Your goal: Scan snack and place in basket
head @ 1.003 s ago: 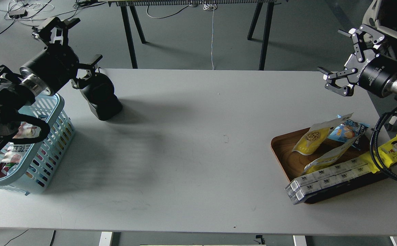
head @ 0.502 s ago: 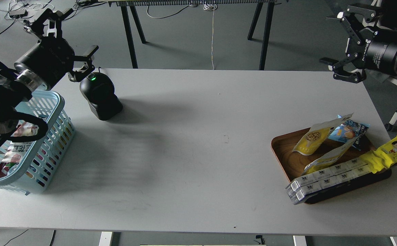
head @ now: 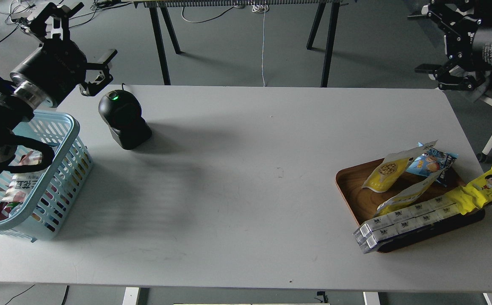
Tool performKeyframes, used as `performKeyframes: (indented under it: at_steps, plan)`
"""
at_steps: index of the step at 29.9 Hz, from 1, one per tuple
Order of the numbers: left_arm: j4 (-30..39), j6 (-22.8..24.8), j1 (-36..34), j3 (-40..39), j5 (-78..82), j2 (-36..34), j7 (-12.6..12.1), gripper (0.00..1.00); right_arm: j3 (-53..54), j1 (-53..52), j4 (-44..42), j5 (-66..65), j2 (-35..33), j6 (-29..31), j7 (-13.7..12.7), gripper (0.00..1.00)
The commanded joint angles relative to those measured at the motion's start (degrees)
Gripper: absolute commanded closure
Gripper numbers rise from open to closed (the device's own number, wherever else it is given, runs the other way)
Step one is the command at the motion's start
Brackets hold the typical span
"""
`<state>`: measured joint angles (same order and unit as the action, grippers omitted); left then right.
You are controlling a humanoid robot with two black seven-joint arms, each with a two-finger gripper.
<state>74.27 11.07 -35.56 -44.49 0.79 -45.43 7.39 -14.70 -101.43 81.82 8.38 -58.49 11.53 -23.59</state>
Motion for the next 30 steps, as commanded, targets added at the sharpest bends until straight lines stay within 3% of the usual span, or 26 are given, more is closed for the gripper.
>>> performKeyframes:
  at_steps: [1, 7, 11, 17, 21, 30]
  plan:
    - [-0.01, 0.0, -0.03, -0.68, 0.0, -0.09, 0.0, 0.0, -9.88, -10.86, -1.13, 1.55, 5.29, 0.07, -1.64, 0.03]
    - [-0.01, 0.27, -0.03, -1.38, 0.0, -0.27, 0.0, 0.0, -27.55, -26.08, -0.96, 6.11, 18.65, 0.51, -2.17, 0.03]
    - [0.08, 0.27, -0.03, -1.38, 0.0, -0.36, 0.0, 0.0, -38.89, -34.61, 4.29, 9.19, 25.43, 0.34, -2.17, 0.03]
    - [0.17, 0.27, 0.05, -1.38, 0.0, -0.27, 0.17, 0.0, -51.64, -38.76, 15.65, 11.48, 21.94, -3.7, -1.99, 0.03]
    - [0.17, 0.27, 0.05, -1.38, 0.0, -0.27, 0.17, 0.0, -54.03, -37.62, 15.65, 11.48, 17.36, -5.81, -1.9, 0.03]
    - [0.26, 0.18, 0.05, -1.3, 0.0, -0.27, 0.17, 0.0, -50.26, -26.55, 14.25, 11.75, 16.47, -12.23, -1.46, 0.03]
